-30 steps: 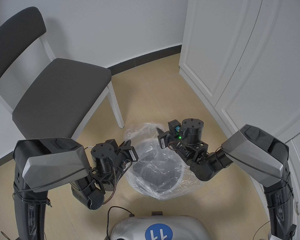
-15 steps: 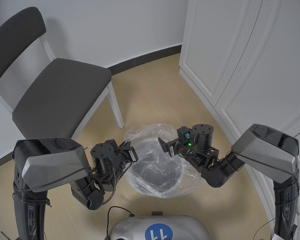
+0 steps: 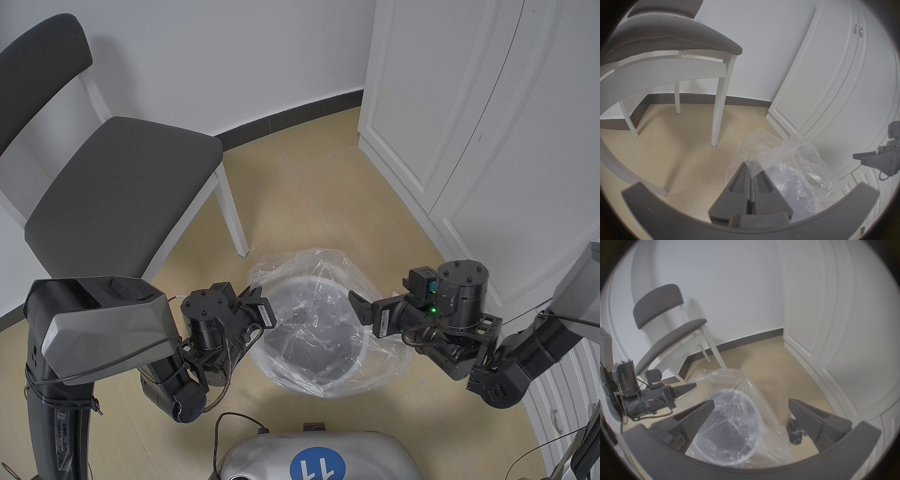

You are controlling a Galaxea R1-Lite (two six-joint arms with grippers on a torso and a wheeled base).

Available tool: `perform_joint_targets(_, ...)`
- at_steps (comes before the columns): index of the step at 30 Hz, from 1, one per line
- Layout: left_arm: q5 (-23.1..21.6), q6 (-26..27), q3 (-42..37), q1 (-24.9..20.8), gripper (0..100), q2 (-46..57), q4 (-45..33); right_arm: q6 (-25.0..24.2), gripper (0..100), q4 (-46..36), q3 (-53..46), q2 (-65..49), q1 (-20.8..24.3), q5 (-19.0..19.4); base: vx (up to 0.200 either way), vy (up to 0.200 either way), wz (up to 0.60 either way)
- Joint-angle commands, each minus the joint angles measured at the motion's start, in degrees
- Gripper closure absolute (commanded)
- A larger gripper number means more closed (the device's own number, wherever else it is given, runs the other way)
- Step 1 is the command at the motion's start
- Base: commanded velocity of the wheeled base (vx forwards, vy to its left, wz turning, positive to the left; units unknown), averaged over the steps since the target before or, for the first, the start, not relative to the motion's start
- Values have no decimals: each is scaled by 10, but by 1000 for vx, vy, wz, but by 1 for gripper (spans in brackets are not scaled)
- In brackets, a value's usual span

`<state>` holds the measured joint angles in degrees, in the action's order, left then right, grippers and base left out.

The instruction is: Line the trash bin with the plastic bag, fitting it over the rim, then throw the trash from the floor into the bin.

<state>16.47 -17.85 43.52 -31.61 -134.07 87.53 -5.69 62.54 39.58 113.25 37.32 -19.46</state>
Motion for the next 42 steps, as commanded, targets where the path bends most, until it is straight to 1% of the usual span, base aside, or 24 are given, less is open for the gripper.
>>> perform_joint_targets(1,-1,7,-11,0,100,0,-1,-61,0,-63,-55,-80,4,-12,0,0,0)
perform_joint_targets(3,-1,11,-12,0,100,0,-1,-76,0,-121,-48,-80,1,-10,0,0,0)
perform_joint_targets(5,-1,11,-14,0,100,1,-1,-83,0,-158,-35,-81,-2,-3,0,0,0)
perform_joint_targets(6,-1,13,-15,-1,100,3,-1,-87,0,-164,-36,-80,-4,0,0,0,0)
perform_joint_targets(7,-1,13,-18,-1,100,5,-2,-89,0,-164,-41,-80,-4,6,0,0,0)
perform_joint_targets(10,-5,19,-31,0,100,18,-10,-88,0,-157,-61,-83,-7,41,0,0,0)
perform_joint_targets(13,-5,19,-34,-1,100,35,-28,-83,0,-137,-80,-88,-20,66,0,0,0)
perform_joint_targets(15,-5,19,-39,-1,100,43,-38,-78,0,-119,-83,-85,-28,77,0,0,0)
perform_joint_targets(17,-5,19,-39,-1,100,43,-38,-78,0,-119,-83,-85,-28,77,0,0,0)
perform_joint_targets(18,-5,19,-40,-2,100,43,-41,-58,0,-120,-69,-67,-44,72,0,0,0)
perform_joint_targets(20,-5,19,-40,-2,100,43,-41,-56,0,-119,-68,-66,-44,72,0,0,0)
perform_joint_targets(21,-5,19,-40,-2,100,43,-41,-27,0,-118,-53,-43,-66,49,0,0,0)
perform_joint_targets(22,-5,19,-40,-2,100,43,-41,-15,0,-118,-49,-38,-74,28,0,0,0)
perform_joint_targets(23,-5,20,-40,-2,100,44,-41,-6,0,-114,-49,-35,-81,13,0,0,0)
perform_joint_targets(24,-5,19,-40,-2,100,44,-42,-5,0,-111,-49,-33,-83,8,0,0,0)
perform_joint_targets(25,-5,20,-41,-2,100,44,-42,-1,0,-111,-49,-25,-88,-12,0,0,0)
perform_joint_targets(26,-5,20,-41,-2,100,44,-42,0,0,-111,-50,-25,-88,-18,0,0,0)
perform_joint_targets(32,-5,20,-40,-3,100,39,-42,16,0,-111,-30,-7,-89,-12,0,0,0)
perform_joint_targets(35,-5,20,-40,-2,100,36,-42,24,0,-111,-40,1,-87,-16,0,0,0)
perform_joint_targets(38,-6,20,-40,2,100,36,-44,25,0,-110,-53,-1,-84,-6,0,0,0)
perform_joint_targets(40,-6,21,-41,9,100,42,-69,14,0,-106,-22,6,-80,45,0,0,0)
perform_joint_targets(42,-6,21,-40,16,100,44,-99,11,0,-116,17,16,-83,71,0,0,0)
